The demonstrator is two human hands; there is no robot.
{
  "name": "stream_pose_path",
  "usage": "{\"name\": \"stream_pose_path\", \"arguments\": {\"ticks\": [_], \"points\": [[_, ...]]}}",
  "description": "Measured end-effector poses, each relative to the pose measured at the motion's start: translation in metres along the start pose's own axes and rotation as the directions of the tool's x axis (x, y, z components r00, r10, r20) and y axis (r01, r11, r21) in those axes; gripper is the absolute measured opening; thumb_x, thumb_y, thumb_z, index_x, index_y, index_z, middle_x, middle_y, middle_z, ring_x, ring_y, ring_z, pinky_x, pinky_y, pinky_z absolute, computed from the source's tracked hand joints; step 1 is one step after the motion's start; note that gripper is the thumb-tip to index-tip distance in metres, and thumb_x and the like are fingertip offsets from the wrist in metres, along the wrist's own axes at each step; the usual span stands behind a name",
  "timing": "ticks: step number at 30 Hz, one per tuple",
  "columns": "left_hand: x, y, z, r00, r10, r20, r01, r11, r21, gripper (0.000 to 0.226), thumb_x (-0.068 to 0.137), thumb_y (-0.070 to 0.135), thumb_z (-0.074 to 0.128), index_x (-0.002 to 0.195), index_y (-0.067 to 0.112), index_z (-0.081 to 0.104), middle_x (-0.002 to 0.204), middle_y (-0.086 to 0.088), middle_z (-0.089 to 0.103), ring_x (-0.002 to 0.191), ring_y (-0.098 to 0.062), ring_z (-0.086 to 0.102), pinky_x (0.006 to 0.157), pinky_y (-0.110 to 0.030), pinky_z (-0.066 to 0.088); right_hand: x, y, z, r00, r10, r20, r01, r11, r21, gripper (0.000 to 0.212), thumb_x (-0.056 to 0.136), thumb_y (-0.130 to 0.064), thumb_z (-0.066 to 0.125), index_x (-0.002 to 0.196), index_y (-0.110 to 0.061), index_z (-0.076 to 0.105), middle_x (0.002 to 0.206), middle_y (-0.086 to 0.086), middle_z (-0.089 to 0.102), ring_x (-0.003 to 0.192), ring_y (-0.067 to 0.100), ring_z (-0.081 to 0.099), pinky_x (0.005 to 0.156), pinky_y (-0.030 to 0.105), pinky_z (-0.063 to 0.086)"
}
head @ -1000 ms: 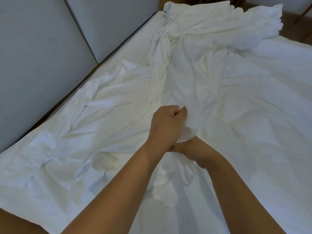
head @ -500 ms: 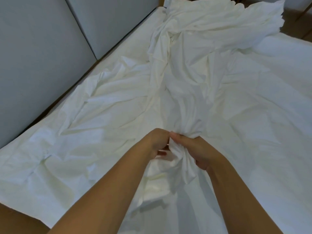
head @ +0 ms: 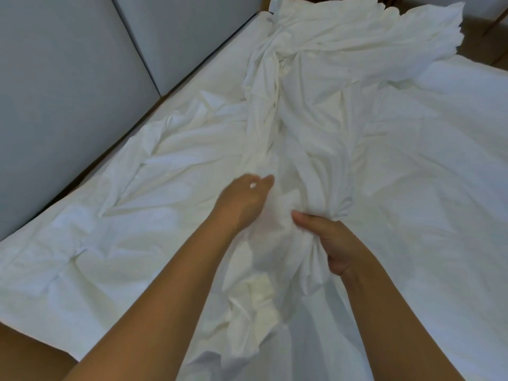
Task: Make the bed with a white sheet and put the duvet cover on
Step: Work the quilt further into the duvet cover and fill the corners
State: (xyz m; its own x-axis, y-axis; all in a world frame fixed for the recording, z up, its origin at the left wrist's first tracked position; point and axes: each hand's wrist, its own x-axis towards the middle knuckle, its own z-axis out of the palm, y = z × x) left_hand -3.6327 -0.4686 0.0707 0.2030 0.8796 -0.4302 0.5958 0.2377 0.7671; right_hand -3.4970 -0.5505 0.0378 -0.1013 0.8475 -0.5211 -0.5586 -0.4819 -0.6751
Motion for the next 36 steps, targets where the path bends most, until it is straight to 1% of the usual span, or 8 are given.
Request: {"name": "stream_pose_path", "arguments": {"ticks": [4,12,18,21,24,28,31,36], "points": [[-0.007,-0.025,0.024,0.786,-0.420,0.454,0.531,0.835,-0.145,0.047,0.087,0.055,0.054,0.095,0.010,0.060,0.102,-0.008,0.060,0.089,-0.023,0.059,0.082,-0.029,0.046,-0.003,-0.003,-0.005,0.998,0.053,0.040,-0.051,0.998,-0.039,0.024,0.072,-0.023,0.063,0.084,-0.007,0.076,0.092,0.016,0.072,0.082,0.028,0.070,0.064,0.033,0.057],[-0.005,-0.012,0.046,0.897,-0.236,0.374,0.370,0.863,-0.344,0.032,0.092,0.030,0.051,0.108,0.007,0.068,0.104,-0.009,0.071,0.098,-0.025,0.066,0.087,-0.037,0.053,-0.013,-0.005,-0.006,0.996,0.078,0.039,-0.060,0.940,-0.336,0.046,0.061,-0.020,0.084,0.104,-0.014,0.070,0.101,0.008,0.072,0.097,0.025,0.068,0.074,0.030,0.055],[-0.018,-0.004,0.039,0.973,0.029,-0.227,-0.119,0.911,-0.394,0.035,0.092,0.025,0.056,0.064,0.004,0.055,0.059,-0.005,0.050,0.056,-0.015,0.047,0.056,-0.028,0.036,-0.014,-0.003,-0.007,0.998,0.060,-0.021,-0.064,0.926,-0.371,0.045,0.059,-0.031,0.080,0.100,-0.027,0.063,0.090,-0.008,0.074,0.083,0.009,0.070,0.060,0.018,0.055],[-0.035,0.010,0.045,0.954,0.292,0.072,-0.257,0.917,-0.304,0.034,0.092,0.025,0.057,0.058,0.022,0.059,0.056,0.011,0.055,0.055,-0.005,0.053,0.061,-0.022,0.044,-0.008,0.001,0.000,0.999,-0.008,-0.048,-0.005,0.966,-0.259,0.020,0.080,-0.016,0.068,0.099,-0.020,0.064,0.078,0.002,0.073,0.080,0.007,0.069,0.058,0.019,0.054],[-0.035,0.011,0.032,0.927,0.228,0.298,-0.086,0.902,-0.423,0.021,0.093,0.028,0.057,0.079,0.025,0.073,0.083,0.010,0.072,0.082,-0.004,0.067,0.078,-0.019,0.053,-0.006,0.007,0.002,0.989,-0.065,-0.132,0.056,0.996,-0.069,0.023,0.080,-0.013,0.062,0.103,-0.013,0.065,0.088,0.010,0.073,0.088,0.020,0.070,0.068,0.032,0.057],[-0.017,-0.013,0.020,0.993,-0.112,0.019,0.113,0.957,-0.268,0.030,0.093,0.042,0.052,0.096,0.015,0.064,0.105,-0.004,0.065,0.090,-0.018,0.062,0.075,-0.031,0.054,-0.011,0.012,-0.005,0.963,-0.107,-0.248,0.065,0.983,-0.171,0.023,0.081,0.000,0.062,0.098,-0.014,0.066,0.096,0.008,0.072,0.091,0.025,0.069,0.078,0.036,0.056],[-0.019,-0.024,0.029,0.856,-0.388,0.340,0.455,0.879,-0.142,0.050,0.091,0.056,0.047,0.082,0.009,0.061,0.074,-0.003,0.066,0.061,-0.014,0.059,0.053,-0.022,0.045,-0.015,0.009,-0.008,0.972,-0.128,-0.199,0.055,0.939,-0.338,0.027,0.070,0.000,0.064,0.092,-0.016,0.065,0.092,0.006,0.070,0.090,0.024,0.067,0.074,0.034,0.055],[-0.017,-0.018,0.041,0.977,-0.171,0.127,0.199,0.945,-0.261,0.025,0.086,0.000,0.047,0.063,0.001,0.057,0.049,-0.007,0.055,0.038,-0.006,0.045,0.041,-0.018,0.035,-0.017,0.010,-0.003,0.991,-0.079,-0.109,0.012,0.858,-0.513,0.040,0.063,-0.020,0.068,0.102,-0.023,0.062,0.095,-0.005,0.068,0.086,0.011,0.065,0.066,0.018,0.051]]}}
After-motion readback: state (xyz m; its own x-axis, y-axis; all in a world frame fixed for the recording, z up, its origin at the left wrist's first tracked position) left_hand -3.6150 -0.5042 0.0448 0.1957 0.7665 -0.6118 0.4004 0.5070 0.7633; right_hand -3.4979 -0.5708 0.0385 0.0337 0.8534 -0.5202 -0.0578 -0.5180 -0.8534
